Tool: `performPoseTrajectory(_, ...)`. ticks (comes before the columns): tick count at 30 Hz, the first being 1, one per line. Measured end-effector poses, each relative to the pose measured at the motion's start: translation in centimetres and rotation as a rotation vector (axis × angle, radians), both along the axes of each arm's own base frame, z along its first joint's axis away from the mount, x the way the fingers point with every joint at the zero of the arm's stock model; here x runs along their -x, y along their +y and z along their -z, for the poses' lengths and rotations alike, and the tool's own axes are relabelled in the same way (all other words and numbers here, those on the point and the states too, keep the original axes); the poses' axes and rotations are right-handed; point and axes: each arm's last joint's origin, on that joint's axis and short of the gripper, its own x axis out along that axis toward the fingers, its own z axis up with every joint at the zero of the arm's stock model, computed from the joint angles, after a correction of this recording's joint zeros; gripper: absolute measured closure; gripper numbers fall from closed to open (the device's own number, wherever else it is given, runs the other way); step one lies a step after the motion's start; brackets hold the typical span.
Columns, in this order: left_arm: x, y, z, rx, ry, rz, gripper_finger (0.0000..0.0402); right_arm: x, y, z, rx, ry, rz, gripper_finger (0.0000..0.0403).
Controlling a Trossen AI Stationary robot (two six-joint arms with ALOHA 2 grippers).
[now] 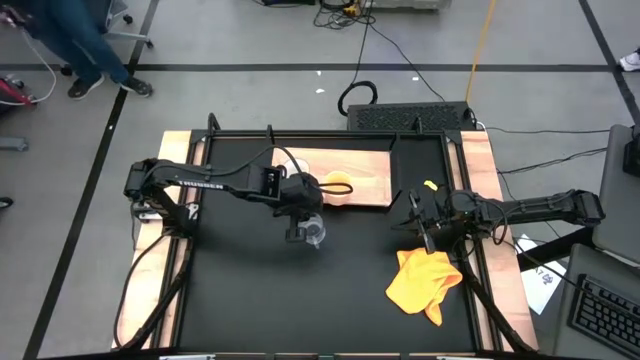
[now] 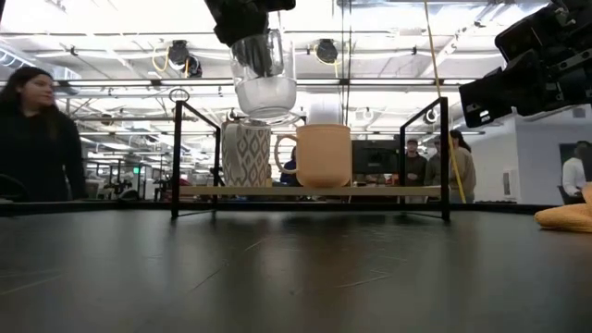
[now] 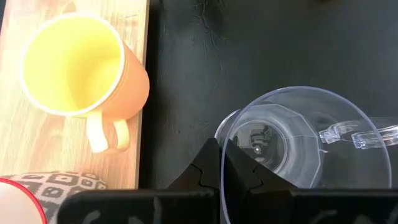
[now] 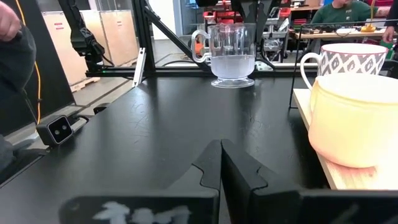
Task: Stack small to large cups/mugs on shelf
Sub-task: Put the transparent mug on the shelf
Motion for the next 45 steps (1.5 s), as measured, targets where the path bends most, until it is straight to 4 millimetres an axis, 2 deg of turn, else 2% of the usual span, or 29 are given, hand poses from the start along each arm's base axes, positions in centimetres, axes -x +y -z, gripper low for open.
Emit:
performPoseTrajectory(20,-0.8,0.5,-0.7,0.057,-0.091,0.004,0.0401,0.0,0.0,0.0,0.003,0.001,0.0,0.0403)
performPoseTrajectory(24,-2.1,0.6,-1.4,0.048,-0.095,0.019,0.0401,0.0,0.0,0.1,0.004,0.005,0.0,0.0403)
performPoseTrajectory(30,-5.2,0.6,-1.9,0.024,-0.057,0.056,0.0401,0.0,0.0,0.1,0.003,0.013,0.0,0.0403)
performPoseTrajectory(39,-10.0,1.1,-1.2,0.027,0.0,0.107,0.0401,0.0,0.0,0.1,0.001,0.014,0.0,0.0403)
performPoseTrajectory(45,-11.6,1.8,-0.7,0.055,-0.005,0.141,0.0401,0.0,0.0,0.1,0.001,0.014,0.0,0.0403)
